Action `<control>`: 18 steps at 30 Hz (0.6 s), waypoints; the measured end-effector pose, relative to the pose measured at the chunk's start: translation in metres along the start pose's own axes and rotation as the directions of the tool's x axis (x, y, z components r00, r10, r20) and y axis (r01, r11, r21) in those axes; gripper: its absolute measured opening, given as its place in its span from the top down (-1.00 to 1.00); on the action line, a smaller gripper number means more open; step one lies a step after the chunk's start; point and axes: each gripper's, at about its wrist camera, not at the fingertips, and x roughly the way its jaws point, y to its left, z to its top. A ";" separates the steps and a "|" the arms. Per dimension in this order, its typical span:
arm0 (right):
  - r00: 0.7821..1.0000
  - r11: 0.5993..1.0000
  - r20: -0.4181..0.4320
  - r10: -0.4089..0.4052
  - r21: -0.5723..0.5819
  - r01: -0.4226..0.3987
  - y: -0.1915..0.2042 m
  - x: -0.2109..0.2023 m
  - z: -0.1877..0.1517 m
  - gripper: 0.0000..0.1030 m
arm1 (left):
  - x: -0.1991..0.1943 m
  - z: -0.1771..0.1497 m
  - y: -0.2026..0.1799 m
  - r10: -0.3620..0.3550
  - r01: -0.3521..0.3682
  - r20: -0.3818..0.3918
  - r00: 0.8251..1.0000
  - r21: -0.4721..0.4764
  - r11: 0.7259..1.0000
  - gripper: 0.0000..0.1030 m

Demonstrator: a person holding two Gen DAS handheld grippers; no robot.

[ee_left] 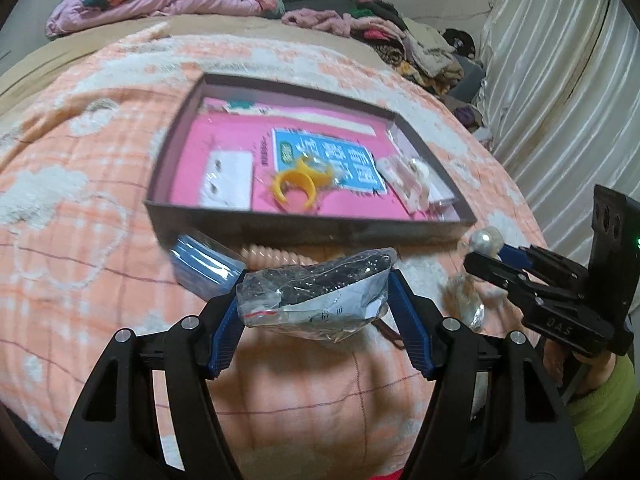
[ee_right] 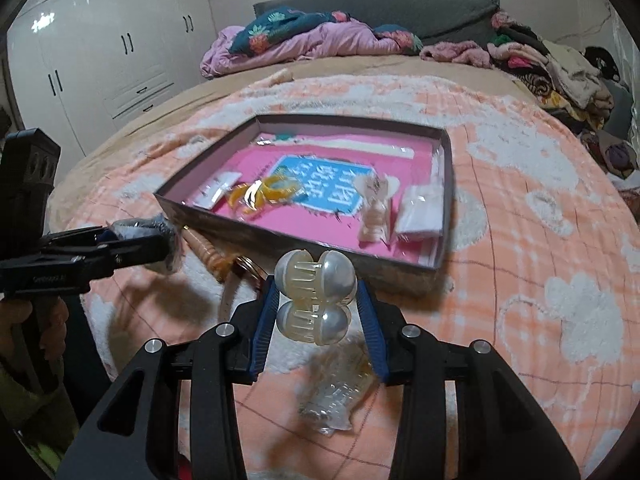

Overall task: Organize jewelry
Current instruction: 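Carry the bagged item into the box and open the left gripper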

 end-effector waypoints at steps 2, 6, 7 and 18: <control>1.000 1.000 0.012 0.009 -0.012 -0.009 0.006 -0.004 0.003 0.25 | -0.006 0.004 0.003 0.009 -0.009 0.019 1.000 -0.001 1.000 -0.15; 0.999 0.999 0.029 0.018 -0.031 -0.017 0.017 -0.008 0.011 0.25 | -0.018 0.010 0.010 0.024 -0.023 0.051 0.998 -0.008 1.000 -0.15; 0.999 0.999 0.032 0.021 -0.036 -0.020 0.019 -0.008 0.013 0.25 | -0.021 0.012 0.011 0.026 -0.025 0.058 0.998 -0.011 1.000 -0.15; 0.995 0.995 0.084 0.053 -0.092 -0.045 0.046 -0.014 0.040 0.25 | -0.039 0.030 0.025 0.054 -0.052 0.115 0.992 -0.024 0.998 -0.15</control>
